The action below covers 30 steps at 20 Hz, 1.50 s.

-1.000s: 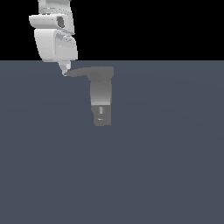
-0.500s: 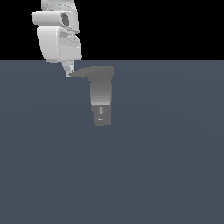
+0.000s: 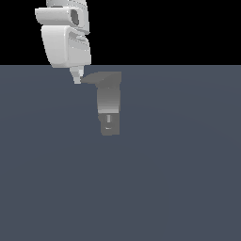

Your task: Turn on the faucet by rotating a designated handle.

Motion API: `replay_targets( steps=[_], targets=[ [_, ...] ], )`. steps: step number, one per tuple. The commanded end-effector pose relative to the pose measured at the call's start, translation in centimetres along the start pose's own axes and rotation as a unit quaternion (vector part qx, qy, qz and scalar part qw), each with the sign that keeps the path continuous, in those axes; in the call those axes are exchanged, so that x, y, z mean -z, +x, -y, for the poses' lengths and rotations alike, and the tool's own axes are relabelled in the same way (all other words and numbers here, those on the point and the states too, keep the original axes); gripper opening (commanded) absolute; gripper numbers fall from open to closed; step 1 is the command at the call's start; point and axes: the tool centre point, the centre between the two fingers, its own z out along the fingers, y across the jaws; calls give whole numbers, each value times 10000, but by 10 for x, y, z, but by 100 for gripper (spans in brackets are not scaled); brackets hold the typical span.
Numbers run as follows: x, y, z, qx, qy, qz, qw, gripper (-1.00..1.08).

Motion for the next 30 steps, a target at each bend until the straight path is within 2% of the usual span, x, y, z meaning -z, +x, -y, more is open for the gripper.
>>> replay_targets(
  steps=[1, 3, 24, 25, 26, 30],
  targets=[
    [0, 9, -6, -33, -9, -10, 10000, -100],
    [0, 3, -4, 2, -3, -1, 10000, -100],
    [0, 121, -12, -30, -11, -10, 10000, -100],
    [0, 121, -12, -30, -11, -10, 10000, -100],
    [0, 100, -12, 112, -6, 1, 9999, -100],
    [0, 116, 0, 89, -7, -2, 10000, -100]
  ],
)
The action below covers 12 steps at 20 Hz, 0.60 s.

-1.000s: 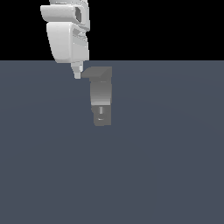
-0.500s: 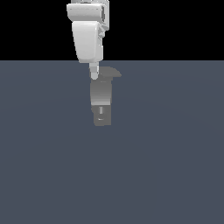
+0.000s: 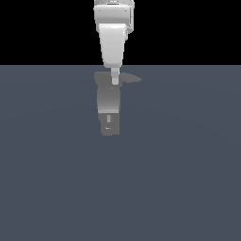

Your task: Turn on the faucet by rotating a designated handle.

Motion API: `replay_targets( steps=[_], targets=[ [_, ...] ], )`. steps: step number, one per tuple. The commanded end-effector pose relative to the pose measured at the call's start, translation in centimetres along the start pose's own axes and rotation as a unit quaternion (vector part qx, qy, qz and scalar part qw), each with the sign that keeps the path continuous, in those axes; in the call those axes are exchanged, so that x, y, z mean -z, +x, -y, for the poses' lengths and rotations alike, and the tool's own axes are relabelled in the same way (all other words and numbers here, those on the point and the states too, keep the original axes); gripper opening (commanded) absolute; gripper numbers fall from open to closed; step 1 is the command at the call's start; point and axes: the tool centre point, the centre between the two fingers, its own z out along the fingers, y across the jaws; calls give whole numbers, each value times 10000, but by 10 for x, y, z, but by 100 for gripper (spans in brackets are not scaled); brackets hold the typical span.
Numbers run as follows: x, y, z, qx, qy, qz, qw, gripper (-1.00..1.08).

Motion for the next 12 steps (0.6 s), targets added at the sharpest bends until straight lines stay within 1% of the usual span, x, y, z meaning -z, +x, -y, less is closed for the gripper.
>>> replay_targets(
  steps=[1, 12],
  targets=[
    [0, 13, 9, -48, 19, 2, 10000, -100],
    [0, 56, 40, -108, 17, -4, 9999, -100]
  ],
)
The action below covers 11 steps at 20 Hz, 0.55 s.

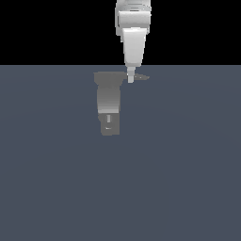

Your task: Turn on the faucet by rotating a designated handle.

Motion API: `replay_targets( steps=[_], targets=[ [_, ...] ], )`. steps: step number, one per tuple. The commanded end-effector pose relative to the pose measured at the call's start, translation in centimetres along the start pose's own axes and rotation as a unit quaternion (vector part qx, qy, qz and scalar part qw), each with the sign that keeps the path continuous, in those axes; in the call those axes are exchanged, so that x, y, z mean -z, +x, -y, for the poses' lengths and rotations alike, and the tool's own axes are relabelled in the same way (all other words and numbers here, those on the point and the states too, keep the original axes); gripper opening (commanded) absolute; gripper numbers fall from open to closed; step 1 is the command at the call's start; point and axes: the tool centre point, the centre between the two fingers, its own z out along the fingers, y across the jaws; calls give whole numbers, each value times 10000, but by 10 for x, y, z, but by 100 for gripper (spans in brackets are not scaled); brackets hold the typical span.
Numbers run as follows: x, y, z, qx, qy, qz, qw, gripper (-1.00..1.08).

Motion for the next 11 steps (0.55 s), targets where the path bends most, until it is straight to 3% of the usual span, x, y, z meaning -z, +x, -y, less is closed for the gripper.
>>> replay_targets(
  steps=[1, 11],
  targets=[
    [0, 15, 9, -60, 21, -5, 10000, -100],
    [0, 47, 32, -105, 20, -7, 9999, -100]
  ],
)
